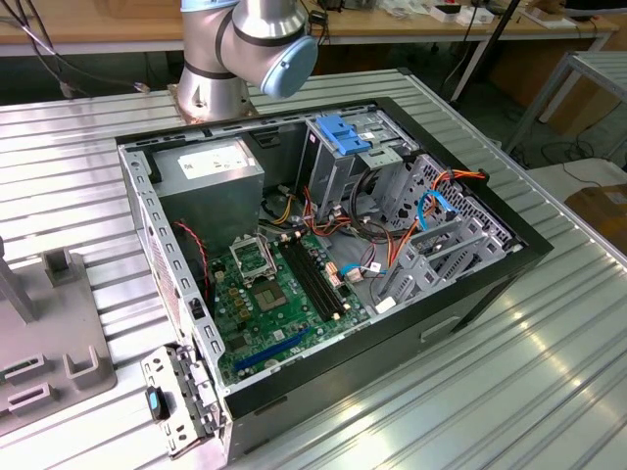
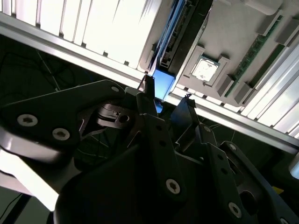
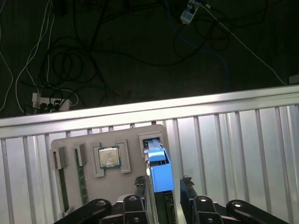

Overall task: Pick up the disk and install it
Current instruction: 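Pick up the disk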

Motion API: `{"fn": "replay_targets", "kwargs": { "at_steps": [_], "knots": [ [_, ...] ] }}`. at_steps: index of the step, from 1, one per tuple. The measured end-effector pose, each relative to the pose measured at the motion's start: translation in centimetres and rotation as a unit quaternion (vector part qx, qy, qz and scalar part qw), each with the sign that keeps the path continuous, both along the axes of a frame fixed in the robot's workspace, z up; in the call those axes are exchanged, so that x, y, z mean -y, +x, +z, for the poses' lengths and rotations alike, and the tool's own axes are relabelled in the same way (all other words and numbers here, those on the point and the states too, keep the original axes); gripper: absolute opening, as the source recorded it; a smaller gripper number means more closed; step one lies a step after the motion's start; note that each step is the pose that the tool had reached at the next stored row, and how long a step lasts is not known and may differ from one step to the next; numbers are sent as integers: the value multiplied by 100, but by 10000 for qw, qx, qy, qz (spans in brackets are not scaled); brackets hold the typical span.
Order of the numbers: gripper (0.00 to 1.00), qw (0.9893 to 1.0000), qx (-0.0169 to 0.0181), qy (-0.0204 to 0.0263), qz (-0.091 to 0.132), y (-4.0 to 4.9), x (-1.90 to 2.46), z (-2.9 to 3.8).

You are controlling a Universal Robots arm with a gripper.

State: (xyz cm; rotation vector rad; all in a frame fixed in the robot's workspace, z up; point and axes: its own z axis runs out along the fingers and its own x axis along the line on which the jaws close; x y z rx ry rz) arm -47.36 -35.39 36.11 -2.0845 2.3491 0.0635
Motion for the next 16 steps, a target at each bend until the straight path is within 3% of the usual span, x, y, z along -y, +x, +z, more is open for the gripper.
{"fn": "replay_targets", "kwargs": {
  "at_steps": [3, 5, 7, 10, 16],
  "knots": [
    [42, 10000, -1, 0, 0, 0, 0, -107],
    [42, 10000, 0, 0, 6, 0, 0, -141],
    [42, 10000, -2, -8, 66, 1, 0, -153],
    [42, 9993, 0, -30, 381, 1, 0, -204],
    [42, 9982, 0, -31, 599, 6, 0, -252]
  ]
}}
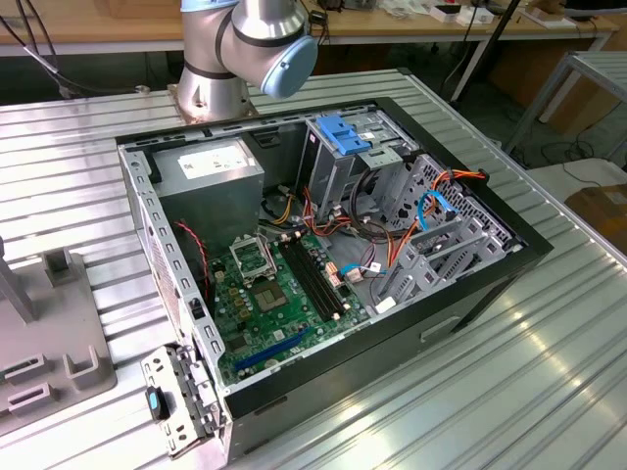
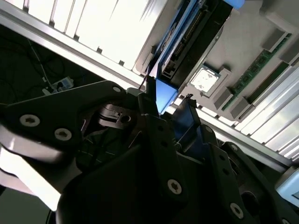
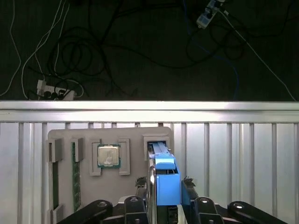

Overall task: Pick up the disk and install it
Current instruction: 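Pick up the disk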

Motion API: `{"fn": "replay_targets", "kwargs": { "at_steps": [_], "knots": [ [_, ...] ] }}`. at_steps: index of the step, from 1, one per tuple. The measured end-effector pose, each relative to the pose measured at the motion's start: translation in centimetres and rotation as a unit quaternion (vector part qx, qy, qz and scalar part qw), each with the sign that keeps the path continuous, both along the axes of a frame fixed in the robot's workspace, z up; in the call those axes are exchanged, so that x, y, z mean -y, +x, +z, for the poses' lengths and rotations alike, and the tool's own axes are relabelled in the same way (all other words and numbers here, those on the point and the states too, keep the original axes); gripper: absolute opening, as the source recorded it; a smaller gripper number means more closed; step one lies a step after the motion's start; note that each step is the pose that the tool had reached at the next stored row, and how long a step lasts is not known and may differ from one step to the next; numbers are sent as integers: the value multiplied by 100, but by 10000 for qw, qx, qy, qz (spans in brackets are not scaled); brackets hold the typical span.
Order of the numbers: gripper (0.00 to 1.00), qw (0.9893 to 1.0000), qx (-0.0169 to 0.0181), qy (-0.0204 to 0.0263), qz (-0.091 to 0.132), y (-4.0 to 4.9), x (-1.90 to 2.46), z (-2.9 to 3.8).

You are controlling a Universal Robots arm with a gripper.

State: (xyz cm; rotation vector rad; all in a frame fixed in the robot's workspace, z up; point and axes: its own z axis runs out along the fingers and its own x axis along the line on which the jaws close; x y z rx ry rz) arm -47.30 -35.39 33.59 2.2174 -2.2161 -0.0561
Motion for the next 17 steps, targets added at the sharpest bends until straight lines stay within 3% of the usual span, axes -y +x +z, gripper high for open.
{"fn": "replay_targets", "kwargs": {
  "at_steps": [5, 12, 14, 17],
  "knots": [
    [49, 10000, 1, 4, 4, 0, -13, -4],
    [49, 10000, 5, 4, 16, 0, -14, -173],
    [49, 10000, 65, 4, 61, 0, -13, -197],
    [49, 9999, 104, 4, 103, -9, -11, -221]
  ]
}}
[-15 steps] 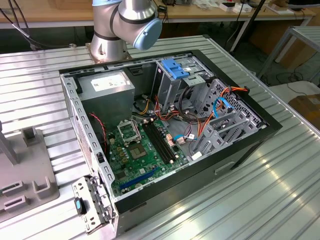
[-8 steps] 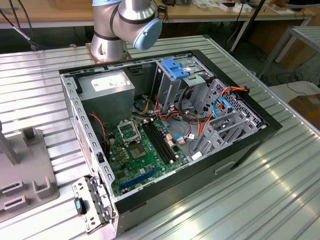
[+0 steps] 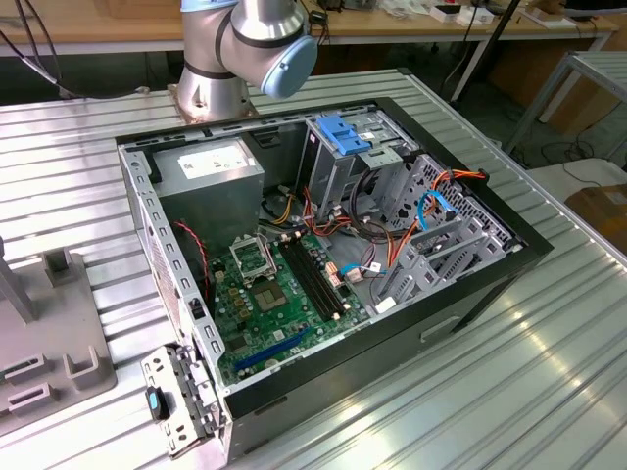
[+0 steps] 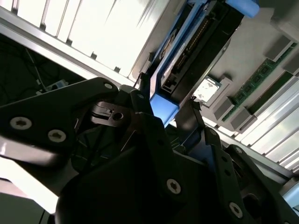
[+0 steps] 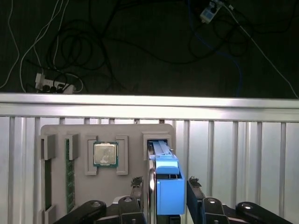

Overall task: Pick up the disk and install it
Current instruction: 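Pick up the disk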

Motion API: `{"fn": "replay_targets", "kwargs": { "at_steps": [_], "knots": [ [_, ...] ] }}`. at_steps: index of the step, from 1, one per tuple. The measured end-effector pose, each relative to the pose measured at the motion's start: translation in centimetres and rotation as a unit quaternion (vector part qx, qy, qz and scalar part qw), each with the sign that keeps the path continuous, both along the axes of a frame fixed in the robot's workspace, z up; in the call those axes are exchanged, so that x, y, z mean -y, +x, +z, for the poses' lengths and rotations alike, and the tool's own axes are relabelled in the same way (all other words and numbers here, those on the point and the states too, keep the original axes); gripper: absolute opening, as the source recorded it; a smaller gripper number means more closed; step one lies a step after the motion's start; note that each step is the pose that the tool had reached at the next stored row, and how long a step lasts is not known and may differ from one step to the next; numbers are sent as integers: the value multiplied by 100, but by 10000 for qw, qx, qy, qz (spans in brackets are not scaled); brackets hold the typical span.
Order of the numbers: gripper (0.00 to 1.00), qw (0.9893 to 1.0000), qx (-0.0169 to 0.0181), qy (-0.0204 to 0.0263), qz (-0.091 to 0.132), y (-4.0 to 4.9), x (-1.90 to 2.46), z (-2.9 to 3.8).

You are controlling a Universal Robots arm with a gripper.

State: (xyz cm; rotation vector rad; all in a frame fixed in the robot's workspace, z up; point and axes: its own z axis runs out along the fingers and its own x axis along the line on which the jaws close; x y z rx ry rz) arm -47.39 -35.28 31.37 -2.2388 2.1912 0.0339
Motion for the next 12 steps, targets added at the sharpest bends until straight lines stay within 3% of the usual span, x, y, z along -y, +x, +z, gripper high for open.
{"fn": "replay_targets", "kwargs": {
  "at_steps": [12],
  "knots": [
    [49, 10000, 3, 0, 5, -1, 0, -45]
  ]
}}
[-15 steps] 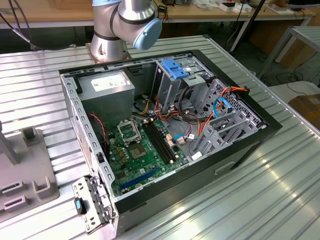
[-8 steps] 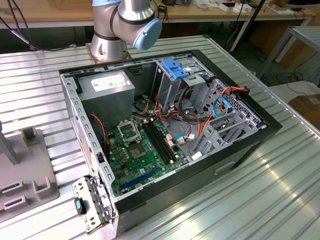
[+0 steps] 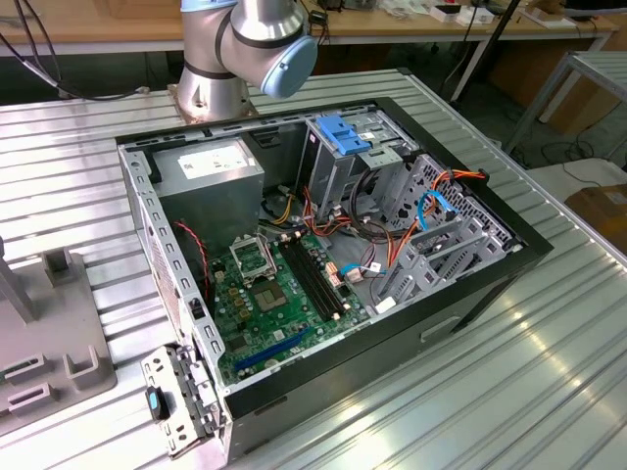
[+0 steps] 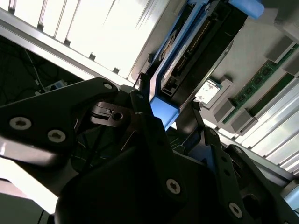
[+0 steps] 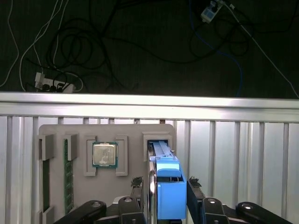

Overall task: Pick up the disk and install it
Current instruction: 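Pick up the disk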

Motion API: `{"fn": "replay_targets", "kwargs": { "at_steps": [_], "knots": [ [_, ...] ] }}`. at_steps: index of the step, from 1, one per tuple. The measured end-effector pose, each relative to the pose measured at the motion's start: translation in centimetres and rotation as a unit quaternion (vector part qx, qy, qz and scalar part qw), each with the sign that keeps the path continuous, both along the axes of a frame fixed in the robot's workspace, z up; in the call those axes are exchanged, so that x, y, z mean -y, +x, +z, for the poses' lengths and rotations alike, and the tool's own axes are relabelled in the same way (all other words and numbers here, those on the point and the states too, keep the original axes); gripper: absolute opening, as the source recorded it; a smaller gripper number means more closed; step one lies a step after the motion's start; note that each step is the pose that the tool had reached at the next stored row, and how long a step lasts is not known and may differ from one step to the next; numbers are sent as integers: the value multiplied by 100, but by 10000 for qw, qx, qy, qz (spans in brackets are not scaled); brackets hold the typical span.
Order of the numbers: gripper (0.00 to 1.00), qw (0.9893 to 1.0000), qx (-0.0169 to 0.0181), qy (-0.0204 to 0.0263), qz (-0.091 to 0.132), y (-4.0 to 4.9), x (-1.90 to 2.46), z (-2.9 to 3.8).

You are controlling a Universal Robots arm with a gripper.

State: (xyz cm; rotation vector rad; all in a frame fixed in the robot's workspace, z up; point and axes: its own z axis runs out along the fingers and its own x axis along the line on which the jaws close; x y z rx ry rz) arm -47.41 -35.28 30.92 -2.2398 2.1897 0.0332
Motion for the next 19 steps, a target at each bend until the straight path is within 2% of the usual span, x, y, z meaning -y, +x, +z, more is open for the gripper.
{"fn": "replay_targets", "kwargs": {
  "at_steps": [8, 10, 19],
  "knots": [
    [48, 10000, -1, 0, 0, -6, 0, -10],
    [37, 10000, -1, 0, 0, -7, 0, -11],
    [37, 10000, -1, 0, 0, -18, 0, -22]
  ]
}}
